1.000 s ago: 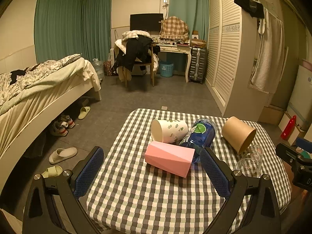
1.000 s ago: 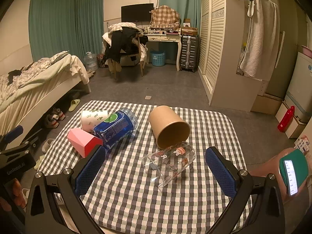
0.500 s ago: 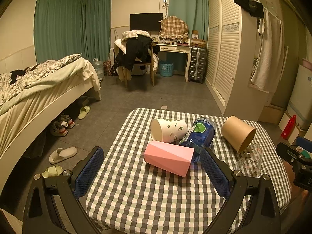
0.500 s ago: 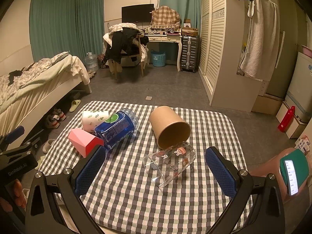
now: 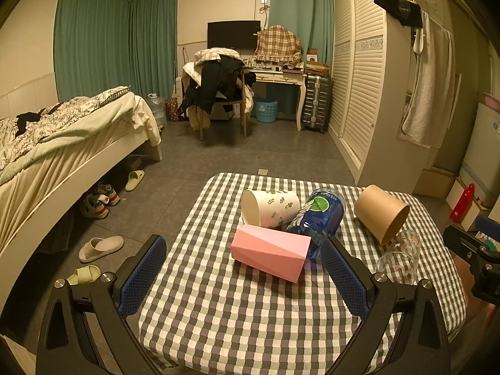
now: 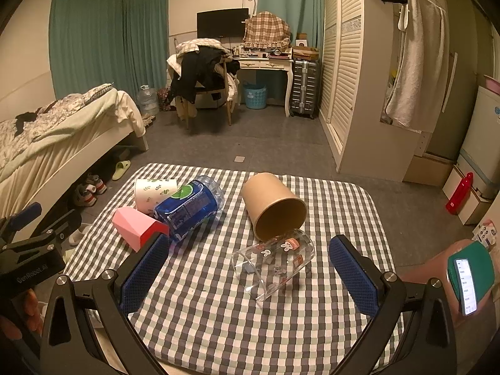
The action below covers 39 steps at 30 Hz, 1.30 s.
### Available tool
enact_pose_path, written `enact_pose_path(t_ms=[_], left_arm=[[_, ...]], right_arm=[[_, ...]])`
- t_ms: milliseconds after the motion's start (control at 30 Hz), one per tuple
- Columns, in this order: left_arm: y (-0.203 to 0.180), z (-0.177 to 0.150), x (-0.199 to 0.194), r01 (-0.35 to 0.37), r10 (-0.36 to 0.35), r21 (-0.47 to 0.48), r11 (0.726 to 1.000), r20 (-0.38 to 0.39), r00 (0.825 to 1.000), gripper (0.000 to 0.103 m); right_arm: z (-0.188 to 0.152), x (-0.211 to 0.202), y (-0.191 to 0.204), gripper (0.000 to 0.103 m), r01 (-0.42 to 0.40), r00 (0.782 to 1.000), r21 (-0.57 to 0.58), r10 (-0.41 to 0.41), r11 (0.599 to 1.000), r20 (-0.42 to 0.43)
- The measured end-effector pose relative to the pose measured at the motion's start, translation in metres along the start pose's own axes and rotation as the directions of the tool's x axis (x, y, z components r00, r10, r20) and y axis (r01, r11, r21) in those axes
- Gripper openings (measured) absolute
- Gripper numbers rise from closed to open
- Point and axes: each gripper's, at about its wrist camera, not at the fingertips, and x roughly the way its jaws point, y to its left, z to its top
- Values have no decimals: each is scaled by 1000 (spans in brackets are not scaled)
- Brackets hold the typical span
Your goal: Flip cup upside down
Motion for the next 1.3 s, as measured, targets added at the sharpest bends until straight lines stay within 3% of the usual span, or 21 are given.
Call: enact_pose_path(t_ms=[533,833,1100,1300], left_arm=[[4,-2,4,2,-2,1,1000,-8,1000,102],[24,2,25,-4,4,-13,1000,-13,1000,102],[55,2,49,-42,41,-31,999,-39,998,102],[78,-5,65,-78,74,-47,996,-72,995,102]], right_arm=[[3,2,11,103,-12,1000,-4,12,1000,-3],[13,17,31,103,-6,999,-5,6,1000,-33],[25,58,60,103,4,996,23,-2,1000,-93],[38,119,75,103,-7,979,118,30,993,-200]])
